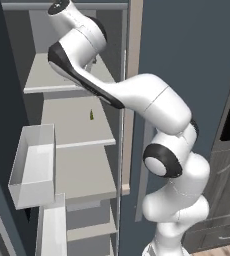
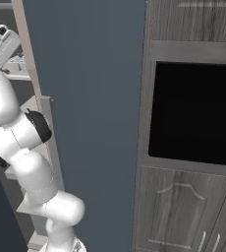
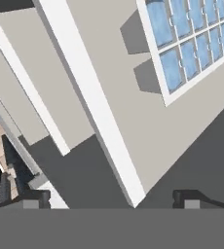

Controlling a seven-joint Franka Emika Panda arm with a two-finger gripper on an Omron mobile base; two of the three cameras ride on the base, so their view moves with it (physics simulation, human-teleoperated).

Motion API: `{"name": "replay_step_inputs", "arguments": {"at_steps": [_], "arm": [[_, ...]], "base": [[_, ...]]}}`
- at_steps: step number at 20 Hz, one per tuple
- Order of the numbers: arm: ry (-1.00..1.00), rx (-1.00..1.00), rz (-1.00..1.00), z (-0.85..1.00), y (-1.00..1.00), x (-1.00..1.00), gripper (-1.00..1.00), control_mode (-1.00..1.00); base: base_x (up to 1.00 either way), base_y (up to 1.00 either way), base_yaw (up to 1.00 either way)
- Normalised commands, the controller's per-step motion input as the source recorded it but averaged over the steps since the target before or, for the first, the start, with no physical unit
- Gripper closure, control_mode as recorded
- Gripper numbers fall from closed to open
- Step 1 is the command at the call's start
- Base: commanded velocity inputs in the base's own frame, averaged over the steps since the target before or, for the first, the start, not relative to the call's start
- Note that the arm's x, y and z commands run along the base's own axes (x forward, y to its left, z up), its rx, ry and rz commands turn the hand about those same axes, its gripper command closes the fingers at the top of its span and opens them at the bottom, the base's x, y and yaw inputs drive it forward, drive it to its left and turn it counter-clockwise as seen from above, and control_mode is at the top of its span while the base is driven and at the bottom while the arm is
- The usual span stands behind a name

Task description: Open the freezer door, pick up the ice cube tray from the freezer, and place it on the dining counter.

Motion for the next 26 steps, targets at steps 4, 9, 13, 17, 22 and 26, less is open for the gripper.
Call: {"name": "replay_step_inputs", "arguments": {"at_steps": [4,9,13,17,22,26], "arm": [[0.00,-0.04,0.07,-0.04,0.09,0.52,-1.00,-1.00],[0.01,0.00,0.05,-0.10,0.03,0.46,-1.00,-1.00],[0.04,-0.01,0.04,-0.20,0.08,0.53,-1.00,-1.00],[0.01,-0.03,0.02,-0.18,0.12,0.47,-1.00,-1.00],[0.02,0.00,0.01,-0.35,0.02,0.32,-1.00,-1.00],[0.01,0.00,0.00,-0.23,0.18,0.41,-1.00,-1.00]], "base": [[0.00,0.00,0.00],[0.00,0.00,0.00],[0.00,0.00,0.00],[0.00,0.00,0.00],[0.00,0.00,0.00],[0.00,0.00,0.00]]}}
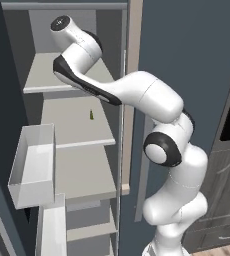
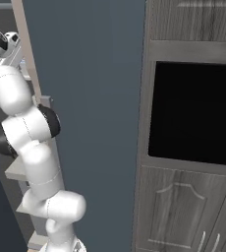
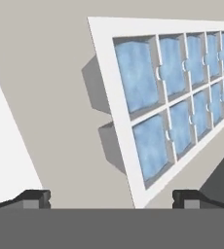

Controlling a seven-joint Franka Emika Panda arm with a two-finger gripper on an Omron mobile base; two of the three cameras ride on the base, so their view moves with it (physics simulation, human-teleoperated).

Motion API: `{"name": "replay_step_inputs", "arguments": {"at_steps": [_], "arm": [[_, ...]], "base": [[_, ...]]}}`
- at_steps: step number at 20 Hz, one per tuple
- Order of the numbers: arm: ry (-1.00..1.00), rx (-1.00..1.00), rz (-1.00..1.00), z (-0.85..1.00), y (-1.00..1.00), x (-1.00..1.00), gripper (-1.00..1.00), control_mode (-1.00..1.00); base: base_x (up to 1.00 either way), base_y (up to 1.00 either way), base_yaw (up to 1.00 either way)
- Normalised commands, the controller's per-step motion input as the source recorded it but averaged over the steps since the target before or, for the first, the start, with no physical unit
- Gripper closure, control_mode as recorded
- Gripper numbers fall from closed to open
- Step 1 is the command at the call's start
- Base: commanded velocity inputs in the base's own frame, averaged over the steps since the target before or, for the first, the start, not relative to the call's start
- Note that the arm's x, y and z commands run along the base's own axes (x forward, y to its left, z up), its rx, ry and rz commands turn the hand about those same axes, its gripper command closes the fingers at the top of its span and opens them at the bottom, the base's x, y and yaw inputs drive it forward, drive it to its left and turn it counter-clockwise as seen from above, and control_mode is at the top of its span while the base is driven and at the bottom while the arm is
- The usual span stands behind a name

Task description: Open the freezer door, pick up the ice cube tray from the freezer, and place it on the dining counter.

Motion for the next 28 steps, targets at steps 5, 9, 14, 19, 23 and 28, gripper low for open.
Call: {"name": "replay_step_inputs", "arguments": {"at_steps": [5,9,14,19,23,28], "arm": [[0.01,0.00,0.00,-0.06,0.34,0.50,-1.00,-1.00],[0.01,0.00,0.00,-0.02,0.33,0.45,-1.00,-1.00],[0.02,0.00,0.00,-0.22,0.20,0.46,-1.00,-1.00],[0.01,0.00,0.00,-0.35,0.15,0.37,-1.00,-1.00],[0.03,0.00,0.00,-0.44,0.13,0.11,1.00,-1.00],[0.01,0.00,0.00,-0.28,0.13,0.02,1.00,-1.00]], "base": [[0.00,0.00,0.00],[0.00,0.00,0.00],[0.00,0.00,0.00],[0.00,0.00,0.00],[0.00,0.00,0.00],[0.00,0.00,0.00]]}}
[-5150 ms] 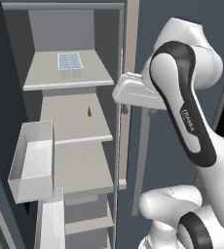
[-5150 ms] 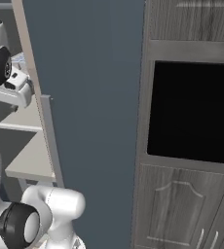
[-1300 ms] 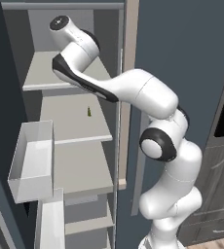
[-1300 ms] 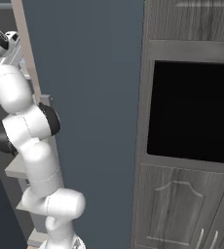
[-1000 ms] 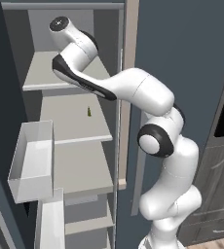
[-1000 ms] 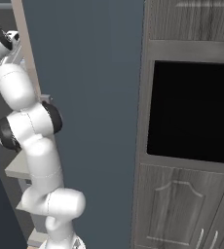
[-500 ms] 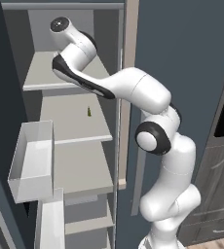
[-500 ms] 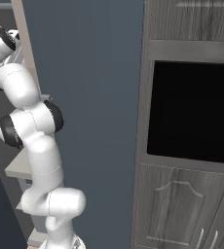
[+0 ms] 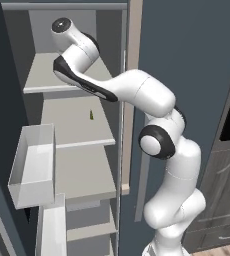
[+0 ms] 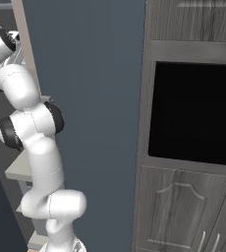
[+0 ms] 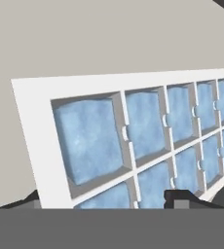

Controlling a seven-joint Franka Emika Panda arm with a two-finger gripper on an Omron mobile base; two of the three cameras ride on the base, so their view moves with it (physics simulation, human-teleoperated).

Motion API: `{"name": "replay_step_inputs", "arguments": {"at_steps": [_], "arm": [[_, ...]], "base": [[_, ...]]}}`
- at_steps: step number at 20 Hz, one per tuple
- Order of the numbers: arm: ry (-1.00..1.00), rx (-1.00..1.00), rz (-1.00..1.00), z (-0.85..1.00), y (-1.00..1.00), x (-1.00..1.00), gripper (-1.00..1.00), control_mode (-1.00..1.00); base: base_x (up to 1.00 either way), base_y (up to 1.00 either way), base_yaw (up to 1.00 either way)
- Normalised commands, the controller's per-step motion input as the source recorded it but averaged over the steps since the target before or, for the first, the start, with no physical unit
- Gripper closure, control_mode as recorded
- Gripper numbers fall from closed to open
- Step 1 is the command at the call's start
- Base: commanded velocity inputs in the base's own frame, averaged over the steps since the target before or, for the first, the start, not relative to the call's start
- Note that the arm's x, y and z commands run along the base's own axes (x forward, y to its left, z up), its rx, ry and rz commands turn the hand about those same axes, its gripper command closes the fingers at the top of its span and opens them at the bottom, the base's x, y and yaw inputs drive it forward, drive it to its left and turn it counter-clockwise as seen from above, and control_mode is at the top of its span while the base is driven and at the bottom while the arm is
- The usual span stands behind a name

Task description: Open the freezer door, pick up the ice cube tray from the freezer, and place it on the dining counter.

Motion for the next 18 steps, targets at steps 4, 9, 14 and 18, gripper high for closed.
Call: {"name": "replay_step_inputs", "arguments": {"at_steps": [4,9,14,18], "arm": [[0.00,0.00,0.00,-0.04,0.01,0.00,1.00,-1.00],[0.00,0.00,0.00,0.00,0.05,-0.18,1.00,-1.00],[0.00,0.00,0.00,0.00,0.06,-0.55,1.00,-1.00],[-0.01,0.00,0.00,0.02,0.03,-0.73,1.00,-1.00]], "base": [[0.00,0.00,0.00],[0.00,0.00,0.00],[0.00,0.00,0.00],[0.00,0.00,0.00]]}}
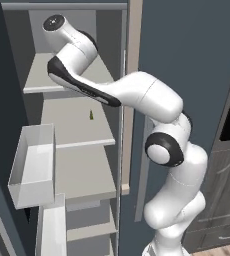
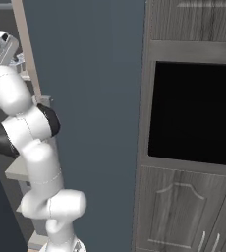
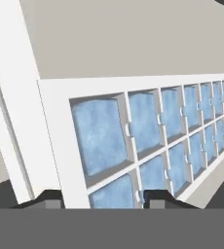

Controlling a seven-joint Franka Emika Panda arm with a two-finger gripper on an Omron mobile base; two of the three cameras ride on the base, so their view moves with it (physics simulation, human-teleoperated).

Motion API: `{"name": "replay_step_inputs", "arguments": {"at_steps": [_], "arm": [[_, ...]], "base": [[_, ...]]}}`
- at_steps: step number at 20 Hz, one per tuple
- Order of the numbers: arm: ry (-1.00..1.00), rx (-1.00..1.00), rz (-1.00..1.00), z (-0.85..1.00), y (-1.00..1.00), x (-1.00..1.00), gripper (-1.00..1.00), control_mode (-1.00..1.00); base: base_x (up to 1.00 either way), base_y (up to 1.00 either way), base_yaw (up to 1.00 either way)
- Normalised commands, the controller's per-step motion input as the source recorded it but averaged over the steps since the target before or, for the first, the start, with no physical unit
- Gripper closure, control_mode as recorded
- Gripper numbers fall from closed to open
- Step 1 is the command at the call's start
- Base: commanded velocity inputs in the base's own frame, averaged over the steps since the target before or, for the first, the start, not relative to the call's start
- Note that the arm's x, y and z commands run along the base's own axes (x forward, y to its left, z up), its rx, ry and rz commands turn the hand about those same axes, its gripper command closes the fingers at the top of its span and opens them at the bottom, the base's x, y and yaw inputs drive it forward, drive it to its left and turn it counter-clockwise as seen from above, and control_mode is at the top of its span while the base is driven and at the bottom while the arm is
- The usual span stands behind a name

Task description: Open the freezer door, pick up the ice cube tray from the freezer, and place it on the dining counter.

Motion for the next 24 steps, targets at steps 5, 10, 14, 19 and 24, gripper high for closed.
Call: {"name": "replay_step_inputs", "arguments": {"at_steps": [5,10,14,19,24], "arm": [[-0.10,0.00,0.01,0.03,0.00,-0.97,1.00,-1.00],[-0.12,0.00,0.05,0.00,0.00,-1.00,1.00,-1.00],[-0.12,0.00,0.12,0.00,-0.01,-1.00,1.00,-1.00],[-0.12,0.00,0.13,0.01,-0.14,-1.00,1.00,-1.00],[-0.06,0.00,0.09,0.00,-0.41,-1.00,1.00,-1.00]], "base": [[0.00,0.00,0.00],[0.00,0.00,0.00],[0.00,0.00,0.00],[0.00,0.00,0.00],[0.00,0.00,0.00]]}}
